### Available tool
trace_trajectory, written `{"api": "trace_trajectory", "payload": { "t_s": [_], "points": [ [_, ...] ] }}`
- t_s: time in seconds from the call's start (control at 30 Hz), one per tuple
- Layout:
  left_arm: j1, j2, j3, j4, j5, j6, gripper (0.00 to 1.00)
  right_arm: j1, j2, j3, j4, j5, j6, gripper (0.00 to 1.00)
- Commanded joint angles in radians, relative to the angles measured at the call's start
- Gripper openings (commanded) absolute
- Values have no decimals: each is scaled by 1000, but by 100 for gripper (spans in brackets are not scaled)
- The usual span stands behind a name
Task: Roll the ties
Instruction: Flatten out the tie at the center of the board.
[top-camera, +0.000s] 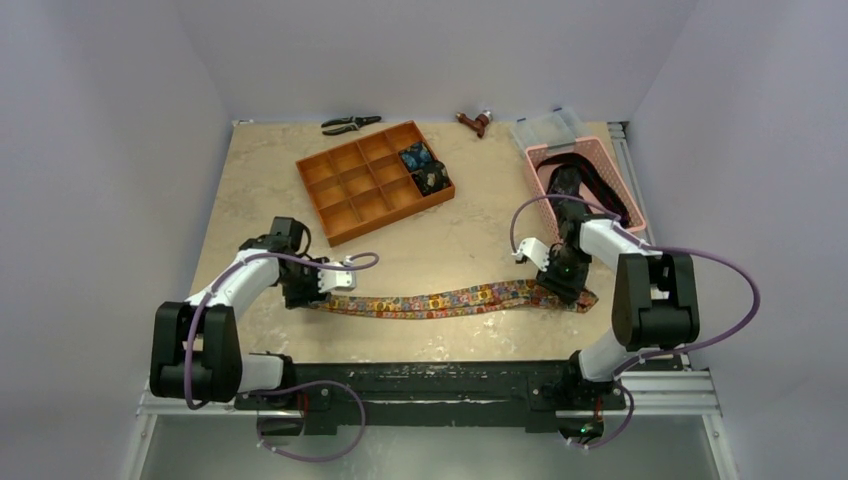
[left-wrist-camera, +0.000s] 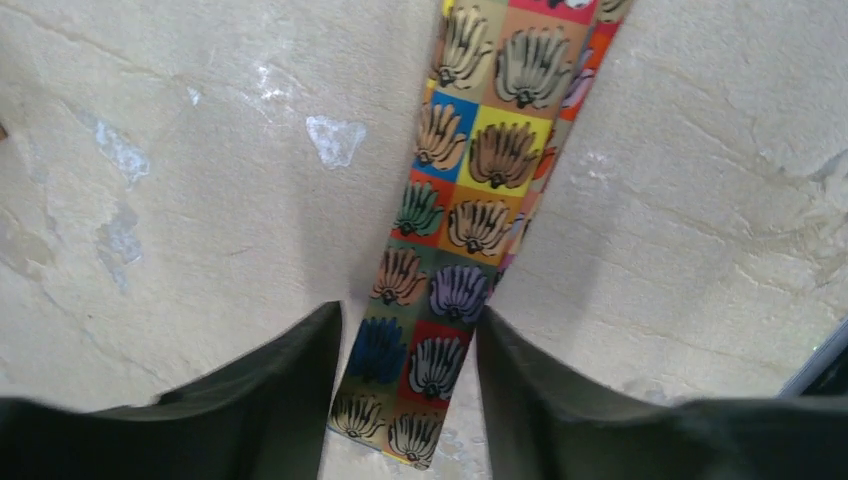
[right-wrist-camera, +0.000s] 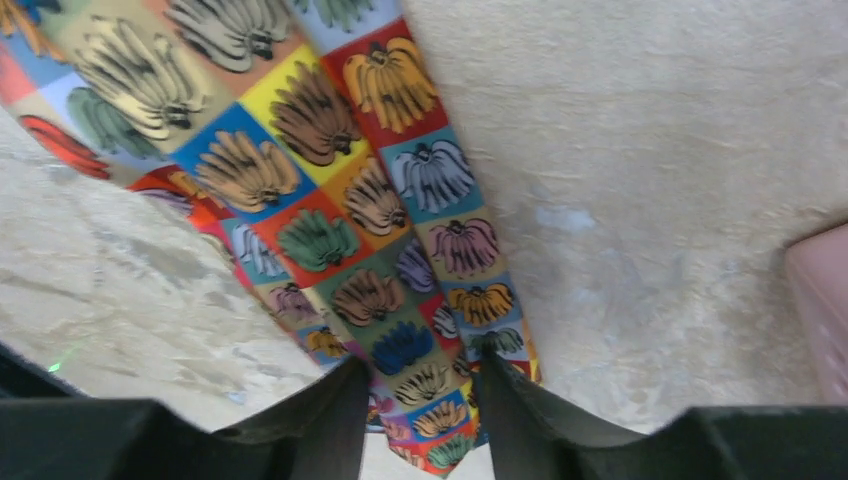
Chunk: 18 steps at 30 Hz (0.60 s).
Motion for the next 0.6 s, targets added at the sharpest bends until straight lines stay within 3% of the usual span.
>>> {"api": "trace_trajectory", "payload": {
  "t_s": [0.0, 0.13, 0.23, 0.43, 0.57],
  "points": [
    [-29, -13, 0, 31, -12, 8, 43, -25, 9, -26, 115, 103, -33, 35],
    [-98, -40, 42, 30, -1, -94, 22, -85, -21, 20, 122, 159, -103, 18],
    [-109, -45, 90, 22, 20, -151, 14, -132, -23, 65, 105, 193, -163, 11],
    [-115, -7, 108, 40, -8, -180, 13, -246, -7, 84, 108, 253, -290, 6],
    [-178, 39, 106, 53, -20, -233, 24, -261, 28, 76, 114, 258, -283, 6]
  ]
}}
